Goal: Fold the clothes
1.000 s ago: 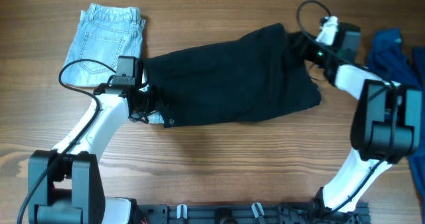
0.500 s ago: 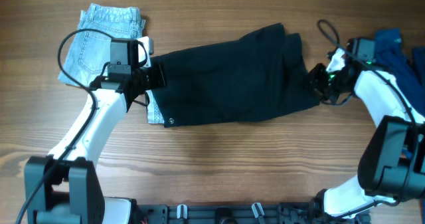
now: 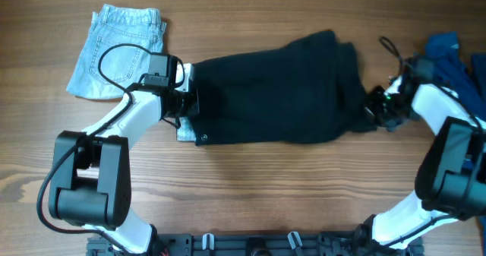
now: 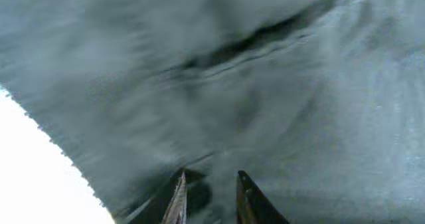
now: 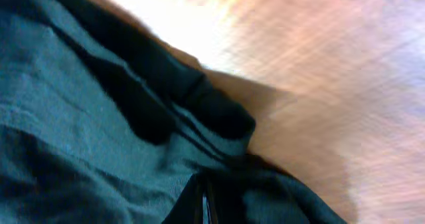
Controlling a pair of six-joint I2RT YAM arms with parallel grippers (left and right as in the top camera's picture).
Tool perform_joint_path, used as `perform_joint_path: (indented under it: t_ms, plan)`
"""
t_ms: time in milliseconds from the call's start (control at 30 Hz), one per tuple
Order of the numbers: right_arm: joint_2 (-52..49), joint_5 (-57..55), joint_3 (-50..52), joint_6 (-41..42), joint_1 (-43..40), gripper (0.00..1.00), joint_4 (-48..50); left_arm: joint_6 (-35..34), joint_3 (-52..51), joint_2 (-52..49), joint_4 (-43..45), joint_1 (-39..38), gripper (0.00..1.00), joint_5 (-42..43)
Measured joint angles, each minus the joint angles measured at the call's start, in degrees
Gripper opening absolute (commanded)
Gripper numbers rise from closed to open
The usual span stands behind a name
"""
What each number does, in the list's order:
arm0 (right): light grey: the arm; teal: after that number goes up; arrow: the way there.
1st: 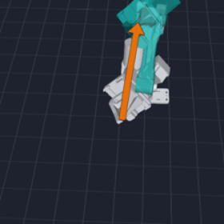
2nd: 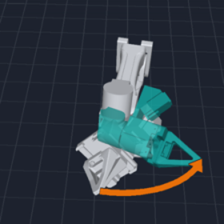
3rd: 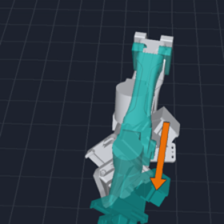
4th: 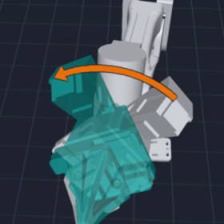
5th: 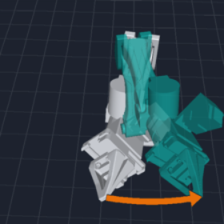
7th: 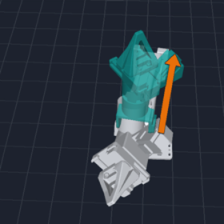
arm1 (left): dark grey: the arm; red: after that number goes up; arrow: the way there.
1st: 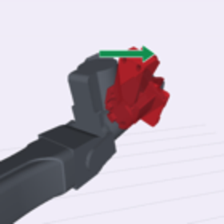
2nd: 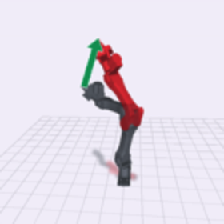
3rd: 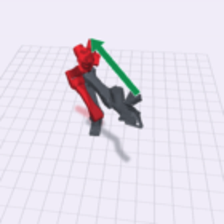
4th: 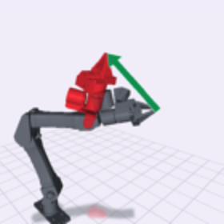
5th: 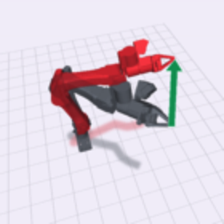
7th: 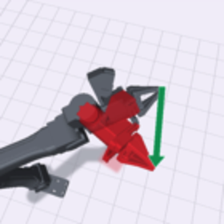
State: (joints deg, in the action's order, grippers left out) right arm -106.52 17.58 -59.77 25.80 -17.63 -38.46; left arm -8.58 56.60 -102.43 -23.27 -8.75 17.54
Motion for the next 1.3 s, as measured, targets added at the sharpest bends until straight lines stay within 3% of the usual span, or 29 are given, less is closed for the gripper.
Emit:
perform_joint_path:
  t_ms: [167,233,333,467,533,700,933,1067,1300]
  plan:
    - [3.0,4.3,3.3,-6.2,-3.2,0.14,-4.0,0.0,0.1,0.3,-2.4,0.0,0.27,0.4]
    - [5.4,4.7,5.1,-7.7,-3.2,0.18,-5.0,0.0,0.3,1.5,-4.8,0.0,0.22,0.4]
    - [15.7,5.8,6.7,-9.4,-3.2,0.2,-5.5,-0.1,0.9,6.5,-9.0,0.0,0.09,3.1]
    - [30.0,7.4,6.3,-9.9,-1.5,0.22,-5.1,0.0,2.1,12.9,-11.3,-1.9,0.06,6.4]
    - [31.9,7.7,6.1,-10.1,2.0,0.23,-5.4,0.0,2.2,13.0,-11.4,-5.6,0.06,5.9]
    - [23.5,2.5,6.0,-6.1,7.1,0.2,-7.4,0.0,2.1,5.6,-11.3,-14.3,0.04,1.0]
    - [5.4,-4.4,5.3,-1.3,6.2,0.08,-4.7,-3.6,3.3,-3.5,-11.5,-14.4,0.04,-2.3]
    - [3.0,-0.7,3.6,-2.1,4.3,0.08,-7.8,-5.7,3.7,-3.8,-11.6,-12.5,0.04,-2.0]
    - [8.9,11.3,15.1,-4.0,4.7,0.13,-7.3,-7.0,4.7,-3.8,-13.0,-3.2,0.06,-5.3]
